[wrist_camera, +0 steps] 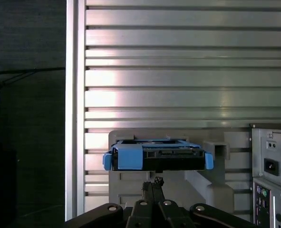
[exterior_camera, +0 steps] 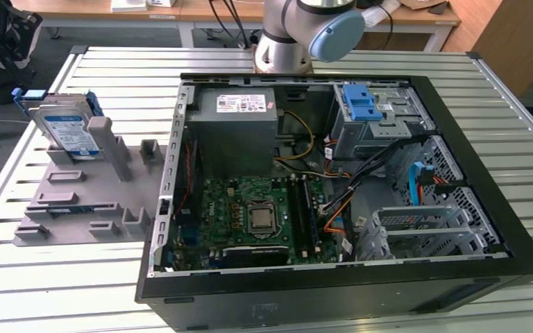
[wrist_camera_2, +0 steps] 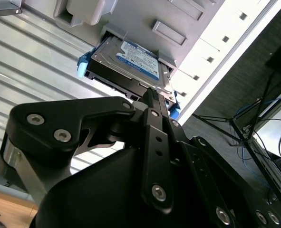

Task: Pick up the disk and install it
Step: 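Pick up the disk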

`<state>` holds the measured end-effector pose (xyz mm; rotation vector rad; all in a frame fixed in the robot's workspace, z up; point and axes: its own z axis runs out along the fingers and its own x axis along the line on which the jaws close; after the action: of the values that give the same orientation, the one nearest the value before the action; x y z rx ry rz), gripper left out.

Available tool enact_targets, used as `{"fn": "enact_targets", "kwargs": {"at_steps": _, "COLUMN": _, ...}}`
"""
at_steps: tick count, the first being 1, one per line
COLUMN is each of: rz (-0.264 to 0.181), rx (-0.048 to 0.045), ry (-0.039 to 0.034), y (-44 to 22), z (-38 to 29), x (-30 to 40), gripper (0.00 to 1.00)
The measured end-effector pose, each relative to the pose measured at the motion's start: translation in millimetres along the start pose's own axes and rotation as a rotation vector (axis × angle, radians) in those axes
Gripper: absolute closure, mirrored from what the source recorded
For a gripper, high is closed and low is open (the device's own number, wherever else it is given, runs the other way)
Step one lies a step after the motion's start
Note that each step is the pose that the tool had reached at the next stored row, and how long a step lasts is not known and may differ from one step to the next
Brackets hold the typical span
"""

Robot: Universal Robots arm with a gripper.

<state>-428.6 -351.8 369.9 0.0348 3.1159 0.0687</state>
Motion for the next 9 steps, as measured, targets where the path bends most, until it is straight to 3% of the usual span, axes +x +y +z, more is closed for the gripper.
{"fn": "enact_targets", "kwargs": {"at_steps": 9, "rz": -0.010, "rx": -0.0003, "ry": 0.0004, "y": 0.0, "z": 0.0, "x": 0.0, "gripper": 0.89}}
